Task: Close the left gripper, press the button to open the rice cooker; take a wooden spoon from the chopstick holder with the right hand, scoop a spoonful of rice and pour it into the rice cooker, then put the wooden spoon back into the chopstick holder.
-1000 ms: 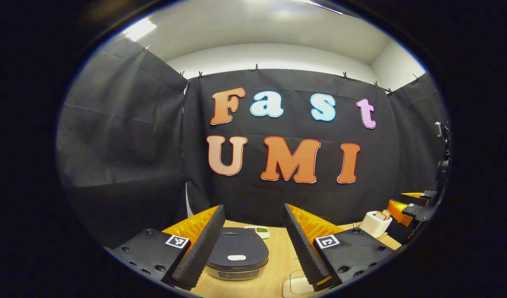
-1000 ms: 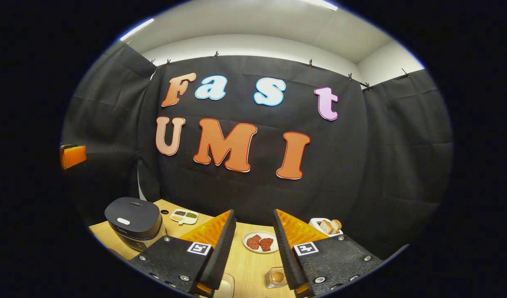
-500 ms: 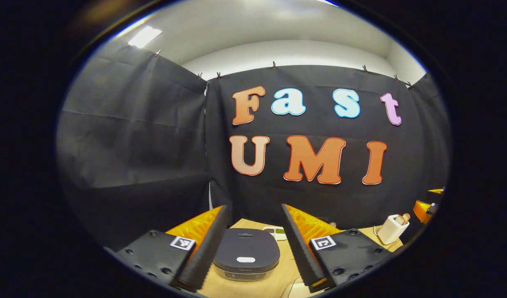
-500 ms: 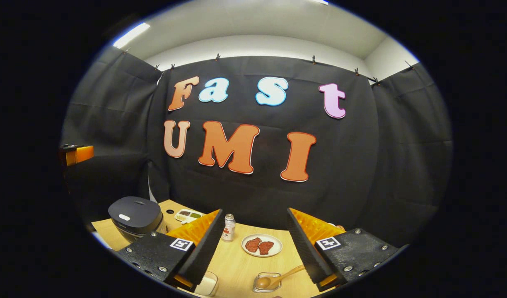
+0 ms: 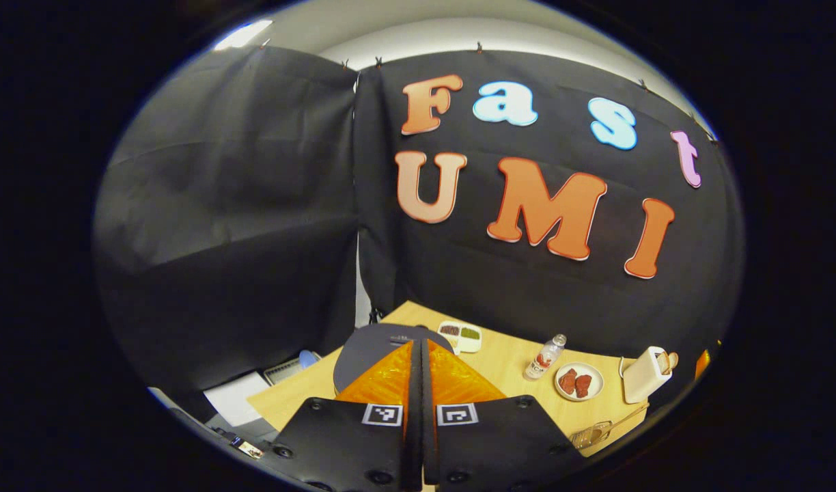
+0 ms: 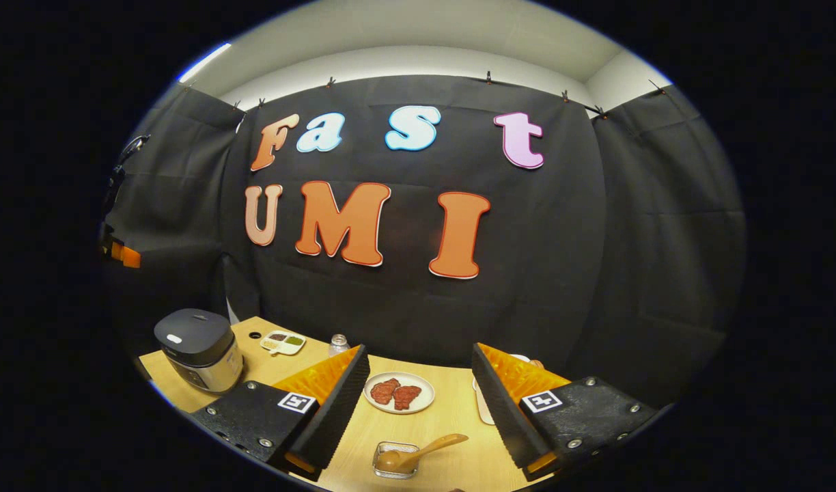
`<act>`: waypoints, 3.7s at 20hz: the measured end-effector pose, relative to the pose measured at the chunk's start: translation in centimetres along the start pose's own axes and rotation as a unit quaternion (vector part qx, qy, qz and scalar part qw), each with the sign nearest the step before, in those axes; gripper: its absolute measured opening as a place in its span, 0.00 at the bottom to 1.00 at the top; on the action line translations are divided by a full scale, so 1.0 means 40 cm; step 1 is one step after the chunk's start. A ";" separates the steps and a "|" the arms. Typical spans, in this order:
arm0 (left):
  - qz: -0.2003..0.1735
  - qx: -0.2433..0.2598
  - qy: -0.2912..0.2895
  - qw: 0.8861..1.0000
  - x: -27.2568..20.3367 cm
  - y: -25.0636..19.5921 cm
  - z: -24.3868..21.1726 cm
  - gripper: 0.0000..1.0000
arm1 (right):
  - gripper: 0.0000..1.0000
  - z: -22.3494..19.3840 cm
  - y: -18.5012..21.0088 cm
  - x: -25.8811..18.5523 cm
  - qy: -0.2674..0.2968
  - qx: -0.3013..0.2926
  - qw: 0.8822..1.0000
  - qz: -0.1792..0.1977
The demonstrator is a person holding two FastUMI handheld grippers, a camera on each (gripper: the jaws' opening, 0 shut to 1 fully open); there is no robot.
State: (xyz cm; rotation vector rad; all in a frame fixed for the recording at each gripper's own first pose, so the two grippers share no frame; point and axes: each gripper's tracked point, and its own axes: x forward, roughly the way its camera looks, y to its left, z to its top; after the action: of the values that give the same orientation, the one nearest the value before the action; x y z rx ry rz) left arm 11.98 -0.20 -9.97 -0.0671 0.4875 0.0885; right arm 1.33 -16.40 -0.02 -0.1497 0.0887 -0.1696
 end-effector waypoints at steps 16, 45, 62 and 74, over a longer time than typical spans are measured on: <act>-0.013 -0.075 0.365 0.928 0.317 0.083 -0.321 0.05 | 0.94 -0.177 -0.038 -0.030 0.106 0.016 0.991 -0.080; -0.050 0.021 0.034 0.998 0.152 0.041 -0.005 0.05 | 0.94 -0.528 -0.018 0.053 0.283 0.097 0.953 -0.047; 0.000 0.139 -0.029 0.990 -0.107 0.011 -0.141 0.82 | 0.73 -0.710 0.021 0.222 0.333 0.192 0.923 -0.020; 0.035 0.130 -0.011 0.991 -0.127 0.002 -0.191 0.76 | 0.15 -0.705 0.047 0.193 0.309 0.257 0.916 0.007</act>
State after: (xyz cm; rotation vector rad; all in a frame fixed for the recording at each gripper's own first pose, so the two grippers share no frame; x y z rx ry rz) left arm 3.94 -1.11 -14.33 0.2060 0.4763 0.0941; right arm 6.38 -19.88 -28.65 0.4384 0.6702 -0.2151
